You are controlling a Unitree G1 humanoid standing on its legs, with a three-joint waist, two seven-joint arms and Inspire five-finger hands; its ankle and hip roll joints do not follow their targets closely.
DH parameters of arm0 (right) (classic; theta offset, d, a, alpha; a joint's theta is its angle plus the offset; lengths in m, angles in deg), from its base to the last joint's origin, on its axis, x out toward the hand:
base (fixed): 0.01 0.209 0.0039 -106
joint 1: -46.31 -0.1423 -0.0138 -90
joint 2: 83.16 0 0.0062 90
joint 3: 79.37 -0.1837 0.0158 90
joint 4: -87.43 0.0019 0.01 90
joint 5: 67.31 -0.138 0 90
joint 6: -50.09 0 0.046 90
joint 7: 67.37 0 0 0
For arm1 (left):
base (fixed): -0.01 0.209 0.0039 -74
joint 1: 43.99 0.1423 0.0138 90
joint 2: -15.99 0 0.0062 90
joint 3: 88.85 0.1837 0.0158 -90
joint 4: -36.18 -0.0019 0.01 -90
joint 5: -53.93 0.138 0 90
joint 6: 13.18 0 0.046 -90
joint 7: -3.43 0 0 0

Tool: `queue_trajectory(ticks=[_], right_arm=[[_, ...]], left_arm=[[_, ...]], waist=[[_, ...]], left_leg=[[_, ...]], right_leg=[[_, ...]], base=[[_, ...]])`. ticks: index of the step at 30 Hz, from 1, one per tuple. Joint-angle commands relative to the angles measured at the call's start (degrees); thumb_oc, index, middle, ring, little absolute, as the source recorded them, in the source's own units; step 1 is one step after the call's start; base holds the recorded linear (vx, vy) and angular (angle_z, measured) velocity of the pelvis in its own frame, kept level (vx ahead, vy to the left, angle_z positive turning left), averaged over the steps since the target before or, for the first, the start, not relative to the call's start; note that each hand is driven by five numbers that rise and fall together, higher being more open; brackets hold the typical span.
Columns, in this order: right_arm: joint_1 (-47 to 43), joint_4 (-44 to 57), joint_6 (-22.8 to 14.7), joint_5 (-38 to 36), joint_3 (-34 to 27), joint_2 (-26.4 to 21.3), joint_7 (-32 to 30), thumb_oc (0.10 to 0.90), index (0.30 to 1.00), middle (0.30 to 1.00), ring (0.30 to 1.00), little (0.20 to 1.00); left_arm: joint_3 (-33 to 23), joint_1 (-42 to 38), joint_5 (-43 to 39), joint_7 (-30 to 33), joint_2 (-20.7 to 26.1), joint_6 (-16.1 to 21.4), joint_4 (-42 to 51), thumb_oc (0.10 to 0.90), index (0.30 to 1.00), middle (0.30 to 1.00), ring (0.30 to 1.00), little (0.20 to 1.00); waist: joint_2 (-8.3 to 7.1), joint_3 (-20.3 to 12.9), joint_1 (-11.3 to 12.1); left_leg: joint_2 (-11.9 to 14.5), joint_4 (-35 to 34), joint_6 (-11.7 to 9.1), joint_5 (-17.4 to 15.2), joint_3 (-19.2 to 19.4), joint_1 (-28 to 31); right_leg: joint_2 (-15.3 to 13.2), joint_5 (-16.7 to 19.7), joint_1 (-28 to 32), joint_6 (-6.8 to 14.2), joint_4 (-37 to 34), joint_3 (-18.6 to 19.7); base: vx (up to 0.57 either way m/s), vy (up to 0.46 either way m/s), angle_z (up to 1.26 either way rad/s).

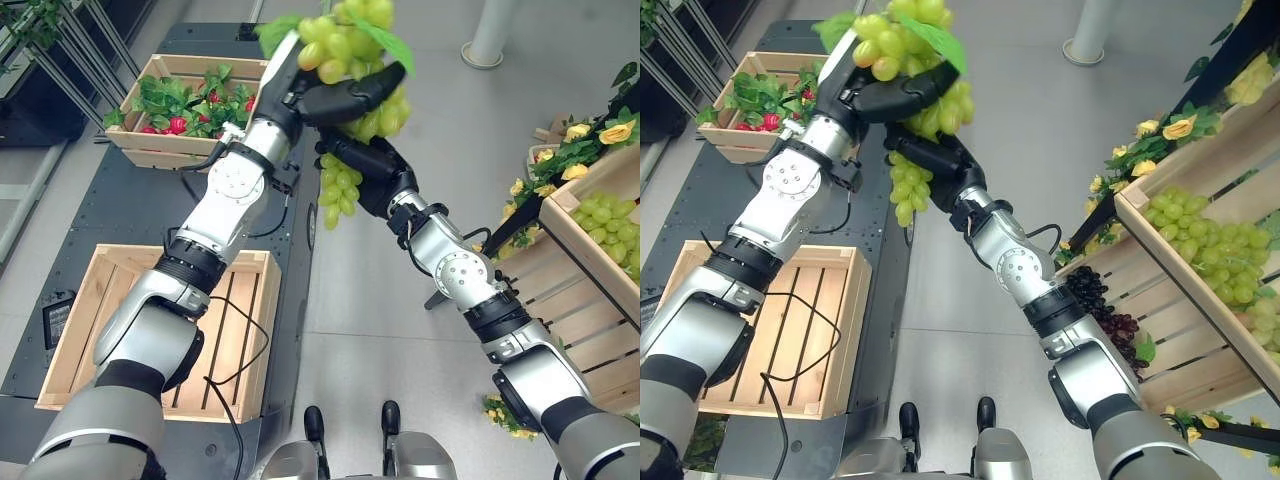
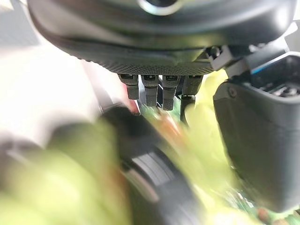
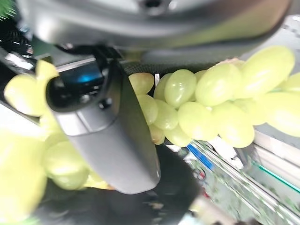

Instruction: Pick up the fruits from the basket on one side to the basket on the other side

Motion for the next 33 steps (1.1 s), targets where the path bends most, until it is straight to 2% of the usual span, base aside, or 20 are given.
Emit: queue_trajectory(ticks=[1, 5, 8, 12, 20, 29, 31, 33], right_arm=[[3.8, -2.8, -8.4, 1.4, -4.6, 5.3, 0.5, 0.4, 0.3, 0.3, 0.3, 0.3], [6.3, -0.9, -8.1, 3.9, -5.9, 3.2, -0.1, 0.4, 0.3, 0.3, 0.3, 0.3], [8.1, 0.2, -7.4, 5.5, -7.1, 1.9, 0.3, 0.4, 0.3, 0.3, 0.3, 0.3], [10.3, 1.9, -5.8, 7.9, -8.5, -0.7, 0.3, 0.4, 0.3, 0.3, 0.3, 0.3], [13.8, 4.5, -3.3, 15.2, -11.2, -5.6, 3.5, 0.4, 0.3, 0.3, 0.3, 0.3], [21.7, 14.4, 4.6, 24.9, -12.7, -13.6, 17.6, 0.4, 0.3, 0.3, 0.3, 0.3], [22.1, 15.6, 5.4, 25.2, -13.2, -15.4, 19.4, 0.4, 0.3, 0.3, 0.3, 0.3], [23.5, 18.9, 7.1, 24.0, -14.9, -18.6, 24.6, 0.4, 0.3, 0.3, 0.3, 0.3]], left_arm=[[-6.9, 7.2, 1.0, 8.0, -0.7, 6.4, -6.0, 0.8, 0.9, 0.9, 0.9, 0.9], [-10.1, 9.6, 1.3, 13.7, 0.1, 8.3, -6.2, 0.8, 0.9, 0.9, 0.9, 0.9], [-12.7, 11.3, 0.3, 15.2, 0.2, 8.2, -7.1, 0.8, 0.9, 0.9, 0.9, 0.9], [-14.3, 13.4, 0.1, 13.1, 0.6, 4.8, -9.7, 0.8, 0.9, 0.9, 0.9, 0.9], [-14.4, 17.7, 1.3, 8.1, -0.6, 2.8, -10.0, 0.8, 0.9, 0.9, 0.9, 0.9], [-14.3, 28.6, 6.5, 7.1, -5.9, 6.5, -4.9, 0.8, 0.9, 0.9, 0.9, 0.9], [-14.0, 29.8, 6.6, 7.2, -6.5, 6.5, -4.3, 0.8, 0.9, 0.9, 0.9, 0.9], [-13.6, 32.3, 5.4, 7.4, -8.2, 7.1, -3.8, 0.8, 0.9, 0.9, 0.9, 0.9]], waist=[[1.49, -21.3, 0.1], [1.1, -21.1, -0.5], [0.81, -21.1, -1.1], [0.49, -21.0, -2.3], [-0.1, -20.7, -4.1], [-1.82, -20.1, -6.4], [-2.08, -20.0, -6.7], [-2.51, -19.8, -7.9]], left_leg=[[-0.2, 0.0, -1.7, -4.3, -1.1, -1.5], [-0.2, 0.0, -1.6, -4.4, -0.6, -1.4], [-0.1, 0.0, -1.5, -4.6, -0.2, -1.2], [0.0, 0.0, -1.4, -4.8, 0.8, -0.8], [0.0, 0.0, -1.1, -5.2, 2.5, -0.1], [-0.2, 0.0, -0.5, -5.6, 5.5, 0.2], [-0.2, 0.0, -0.4, -5.7, 5.9, 0.3], [-0.2, 0.0, -0.3, -5.9, 7.2, 0.7]], right_leg=[[0.1, -0.5, -1.9, -1.1, 0.0, 0.2], [0.2, -0.5, -2.0, -1.0, 0.0, 0.9], [0.2, -0.4, -2.1, -1.0, 0.0, 1.5], [0.4, -0.1, -2.3, -0.8, 0.0, 2.7], [0.6, 0.5, -2.7, -0.3, 0.0, 5.0], [1.0, 1.9, -3.9, 0.5, 0.0, 8.3], [1.1, 2.1, -4.0, 0.6, 0.0, 9.0], [1.4, 2.7, -4.4, 0.8, 0.0, 10.6]], base=[[0.0, 0.0, 0.0], [0.0, 0.006, -0.01], [0.0, 0.037, -0.09], [-0.01, 0.036, -0.17], [0.0, 0.043, -0.15], [0.01, 0.046, -0.2], [0.02, 0.046, -0.18], [0.03, 0.068, -0.25]])
